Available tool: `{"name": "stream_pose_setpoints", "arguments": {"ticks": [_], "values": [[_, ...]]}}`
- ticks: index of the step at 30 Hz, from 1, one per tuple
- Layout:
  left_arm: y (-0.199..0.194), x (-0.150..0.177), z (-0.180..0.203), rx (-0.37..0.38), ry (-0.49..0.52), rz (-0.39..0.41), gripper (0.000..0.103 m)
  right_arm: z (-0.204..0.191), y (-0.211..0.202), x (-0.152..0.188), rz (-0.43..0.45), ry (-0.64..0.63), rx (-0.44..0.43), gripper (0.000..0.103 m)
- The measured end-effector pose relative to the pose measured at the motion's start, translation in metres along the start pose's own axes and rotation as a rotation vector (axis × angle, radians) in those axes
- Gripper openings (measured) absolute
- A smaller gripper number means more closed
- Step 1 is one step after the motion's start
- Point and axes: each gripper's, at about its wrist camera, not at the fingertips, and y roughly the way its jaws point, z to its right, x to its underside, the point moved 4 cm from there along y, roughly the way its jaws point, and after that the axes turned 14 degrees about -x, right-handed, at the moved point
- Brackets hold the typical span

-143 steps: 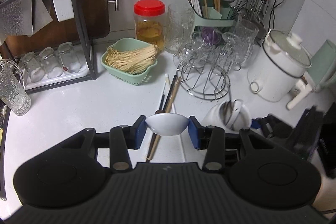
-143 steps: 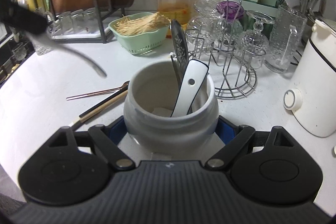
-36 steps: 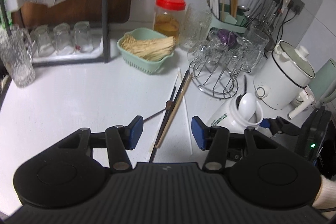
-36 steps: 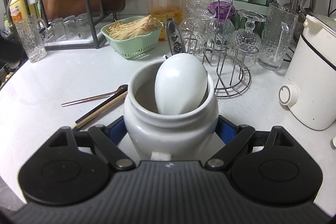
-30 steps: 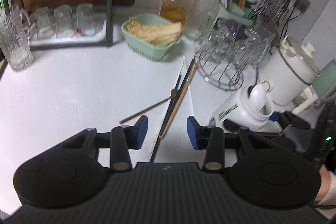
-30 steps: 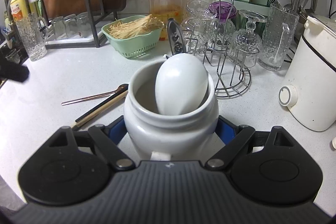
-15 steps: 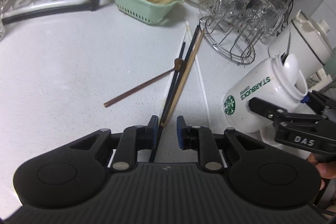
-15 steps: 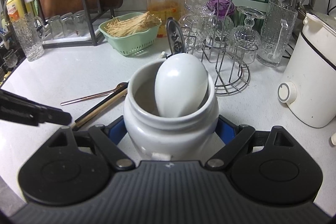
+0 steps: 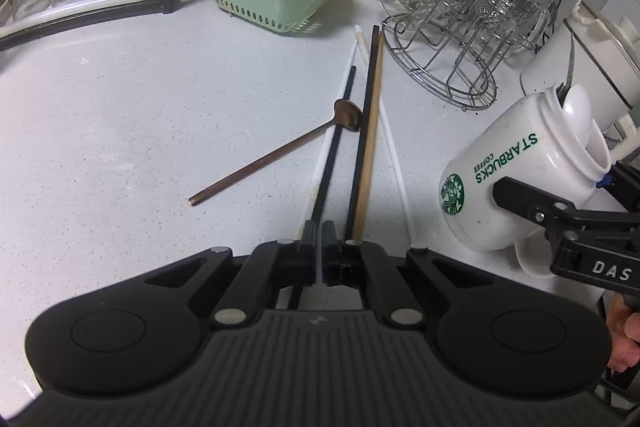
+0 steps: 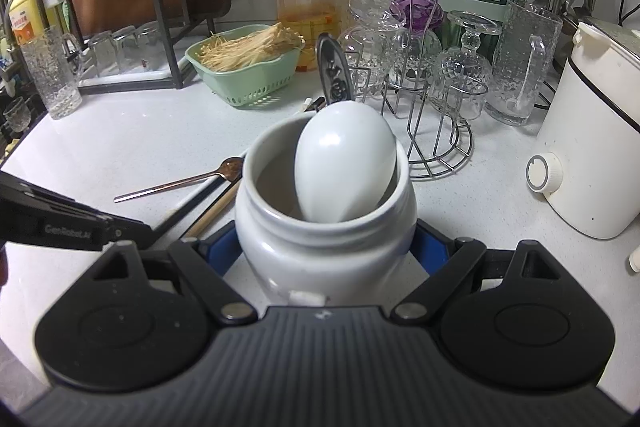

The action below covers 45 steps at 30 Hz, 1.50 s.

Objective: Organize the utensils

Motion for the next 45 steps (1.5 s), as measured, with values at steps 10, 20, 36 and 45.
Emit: {"name": "stream_pose_setpoints", "arguments": {"ticks": [10,20,36,45], "values": [[0.005,-0.007,-0.006,-0.002,-0.025,-0.011,0.003,0.001,0.0,0.001,0.003,-0.002,-0.002,0.09],[0.025,-0.042,-0.002,-0.079,0.159,0.057,0.014,0.001,0.0,0.001,-0.004,-0.004,-0.006,0.09],[0.055,-0.07,0.038,-0.01,0.483,0.066,0.027,0.001,0.0,0.001,-0.001,0.01,0.003,0.09],[0.061,-0.08,0.05,0.038,0.527,0.029,0.015,0.001,0.0,0.002,0.007,0.016,0.009,0.09]]}}
